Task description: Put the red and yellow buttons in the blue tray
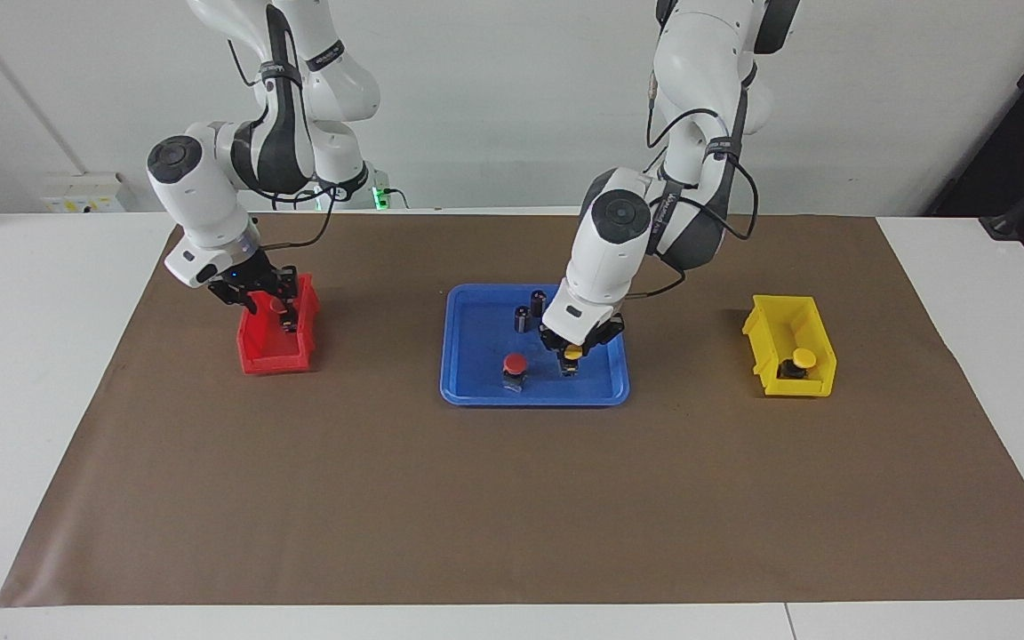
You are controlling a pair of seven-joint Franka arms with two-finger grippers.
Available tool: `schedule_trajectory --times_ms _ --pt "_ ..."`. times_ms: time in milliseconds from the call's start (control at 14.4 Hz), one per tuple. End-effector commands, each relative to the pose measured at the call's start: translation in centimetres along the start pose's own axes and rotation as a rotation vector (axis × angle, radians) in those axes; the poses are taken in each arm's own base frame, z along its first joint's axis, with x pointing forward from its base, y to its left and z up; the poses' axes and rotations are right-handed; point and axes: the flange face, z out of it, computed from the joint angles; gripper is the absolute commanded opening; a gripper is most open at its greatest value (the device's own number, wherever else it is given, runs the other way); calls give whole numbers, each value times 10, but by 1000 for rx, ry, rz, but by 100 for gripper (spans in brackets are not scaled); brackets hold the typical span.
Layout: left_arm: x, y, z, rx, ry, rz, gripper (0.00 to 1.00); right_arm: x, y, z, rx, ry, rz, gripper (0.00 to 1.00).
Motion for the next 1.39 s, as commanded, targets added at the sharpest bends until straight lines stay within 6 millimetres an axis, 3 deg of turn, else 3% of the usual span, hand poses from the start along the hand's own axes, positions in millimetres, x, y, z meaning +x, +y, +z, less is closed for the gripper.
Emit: schedule_trajectory --times_ms 0,139,208,346,554,693,831,1039,1108,1247,1316 --pt "5 6 -3 -26 29 -32 1 -7 -5 7 6 5 -11 63" --pt "1 9 4 -21 26 -24 2 -8 -5 9 7 0 -12 63" --pt "1 11 8 -28 34 -23 13 -8 -5 8 7 1 -14 63" --pt "2 9 12 -33 44 -26 47 -10 -2 10 7 -1 -28 63" --pt "-1 7 19 -25 37 -21 53 -12 -1 11 8 -3 -38 62" --pt "-1 5 12 -21 29 -24 76 -17 -1 15 10 -12 -41 61" --pt "-1 -13 -22 -13 13 -29 81 -18 4 15 11 -11 -46 61" --pt "6 -61 -70 -14 -6 -24 86 -18 5 15 11 -11 -48 58" --pt "13 -87 -83 -15 -14 -25 86 -18 5 15 11 -11 -46 56" --pt "23 -151 -79 5 -77 -4 88 -19 5 13 10 -10 -46 51" --pt "35 -197 -71 16 -93 -13 88 -20 4 15 11 -13 -46 50"
